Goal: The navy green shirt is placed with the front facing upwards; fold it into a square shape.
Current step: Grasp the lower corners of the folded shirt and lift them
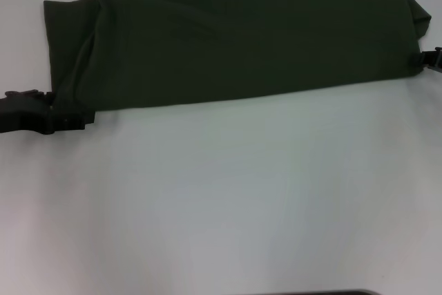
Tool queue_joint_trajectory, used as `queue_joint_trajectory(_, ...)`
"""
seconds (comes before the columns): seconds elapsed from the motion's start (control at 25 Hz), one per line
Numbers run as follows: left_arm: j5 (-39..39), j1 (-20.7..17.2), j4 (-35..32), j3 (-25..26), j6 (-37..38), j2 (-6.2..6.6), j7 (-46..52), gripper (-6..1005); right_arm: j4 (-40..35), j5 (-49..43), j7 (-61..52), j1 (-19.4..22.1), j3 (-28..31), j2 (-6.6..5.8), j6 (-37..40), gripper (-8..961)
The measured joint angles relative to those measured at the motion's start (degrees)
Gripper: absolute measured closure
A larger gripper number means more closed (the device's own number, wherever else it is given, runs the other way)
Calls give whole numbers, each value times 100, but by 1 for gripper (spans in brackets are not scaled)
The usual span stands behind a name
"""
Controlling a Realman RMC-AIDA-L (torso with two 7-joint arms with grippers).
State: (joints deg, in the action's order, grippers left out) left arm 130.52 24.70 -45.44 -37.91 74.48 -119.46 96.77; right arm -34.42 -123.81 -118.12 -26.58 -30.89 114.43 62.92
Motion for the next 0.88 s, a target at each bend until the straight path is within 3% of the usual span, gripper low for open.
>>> queue_joint_trajectory(0.28, 7, 30, 26, -228, -174, -17, 18, 143, -4, 5, 0, -25, 13, 0, -3, 936)
queue_joint_trajectory(0.72, 11, 75, 36, -221, -211, 0, 38, 355, -13, 6, 0, -31, 40, -1, 8, 934)
queue_joint_trajectory(0.88, 11, 84, 36, -233, -218, 1, 40, 545, -13, 6, 0, -22, 56, -7, 25, 934)
